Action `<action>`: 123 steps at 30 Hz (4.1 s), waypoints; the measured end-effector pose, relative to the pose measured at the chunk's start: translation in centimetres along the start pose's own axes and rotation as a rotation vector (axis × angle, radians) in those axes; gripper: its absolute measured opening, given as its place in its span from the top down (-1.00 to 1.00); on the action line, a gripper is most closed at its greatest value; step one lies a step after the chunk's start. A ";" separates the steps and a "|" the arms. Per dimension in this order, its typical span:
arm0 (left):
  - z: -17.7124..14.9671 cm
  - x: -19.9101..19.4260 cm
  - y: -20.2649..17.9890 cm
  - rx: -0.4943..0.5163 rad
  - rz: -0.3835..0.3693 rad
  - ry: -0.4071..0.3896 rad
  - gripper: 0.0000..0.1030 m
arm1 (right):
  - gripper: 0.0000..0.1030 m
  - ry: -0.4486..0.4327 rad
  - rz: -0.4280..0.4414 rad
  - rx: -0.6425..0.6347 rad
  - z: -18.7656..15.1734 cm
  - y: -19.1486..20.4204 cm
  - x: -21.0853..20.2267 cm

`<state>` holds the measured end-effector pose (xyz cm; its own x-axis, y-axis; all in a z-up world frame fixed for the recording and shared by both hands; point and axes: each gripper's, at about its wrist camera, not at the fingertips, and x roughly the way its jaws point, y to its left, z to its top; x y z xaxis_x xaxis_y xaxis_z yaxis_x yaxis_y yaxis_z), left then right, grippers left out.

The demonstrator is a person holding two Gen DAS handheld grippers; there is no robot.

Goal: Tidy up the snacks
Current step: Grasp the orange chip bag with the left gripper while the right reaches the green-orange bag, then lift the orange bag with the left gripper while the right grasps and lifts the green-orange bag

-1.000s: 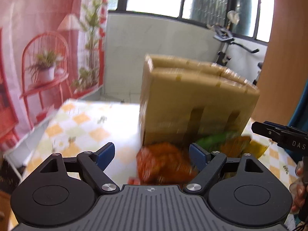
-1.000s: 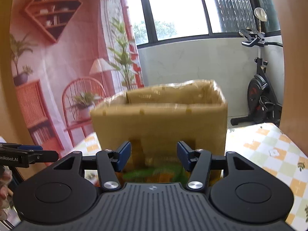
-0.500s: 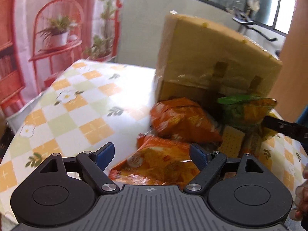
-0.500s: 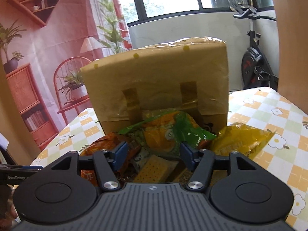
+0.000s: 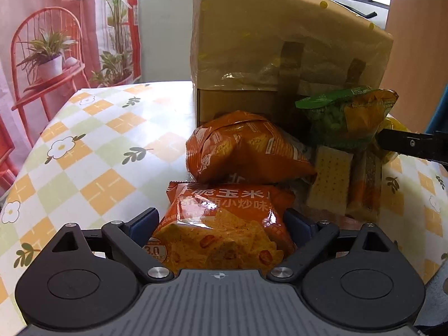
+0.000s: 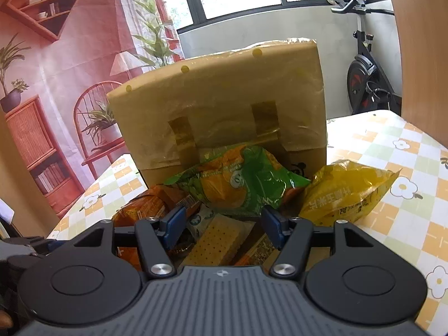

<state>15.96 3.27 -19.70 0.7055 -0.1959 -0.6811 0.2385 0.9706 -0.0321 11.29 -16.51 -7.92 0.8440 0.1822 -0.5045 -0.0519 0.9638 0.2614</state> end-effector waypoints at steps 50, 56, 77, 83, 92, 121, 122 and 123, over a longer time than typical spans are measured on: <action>-1.1 -5.0 -0.2 -0.096 0.092 -0.291 -0.55 | 0.06 -0.113 -0.009 -0.215 0.4 0.7 2.9; -1.2 -5.4 -0.1 -0.090 0.095 -0.312 -0.55 | 0.09 -0.164 0.022 -0.201 0.8 0.8 1.0; -0.9 -5.9 -0.5 -0.046 0.076 -0.349 -0.55 | 0.21 -0.185 0.073 -0.155 1.6 0.4 -0.9; -1.0 -5.7 -0.2 -0.051 0.072 -0.333 -0.55 | 0.13 -0.117 0.022 -0.158 0.9 0.5 0.5; -1.1 -5.7 0.2 -0.061 0.069 -0.318 -0.55 | -0.55 -0.024 -0.025 -0.280 -0.4 2.2 2.8; -0.9 -5.2 0.4 -0.078 0.054 -0.297 -0.56 | -0.72 0.016 -0.035 -0.331 -1.7 1.3 1.6; -0.9 -5.2 0.4 -0.077 0.053 -0.296 -0.56 | -0.72 0.029 -0.019 -0.302 -1.7 0.9 1.7; -0.9 -5.2 0.4 -0.076 0.052 -0.295 -0.56 | -0.72 0.043 -0.004 -0.274 -1.7 0.5 1.8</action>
<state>11.80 4.76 -16.84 0.8812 -0.1668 -0.4423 0.1543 0.9859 -0.0644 11.87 -15.32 -10.14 0.8213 0.1804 -0.5412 -0.1959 0.9802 0.0294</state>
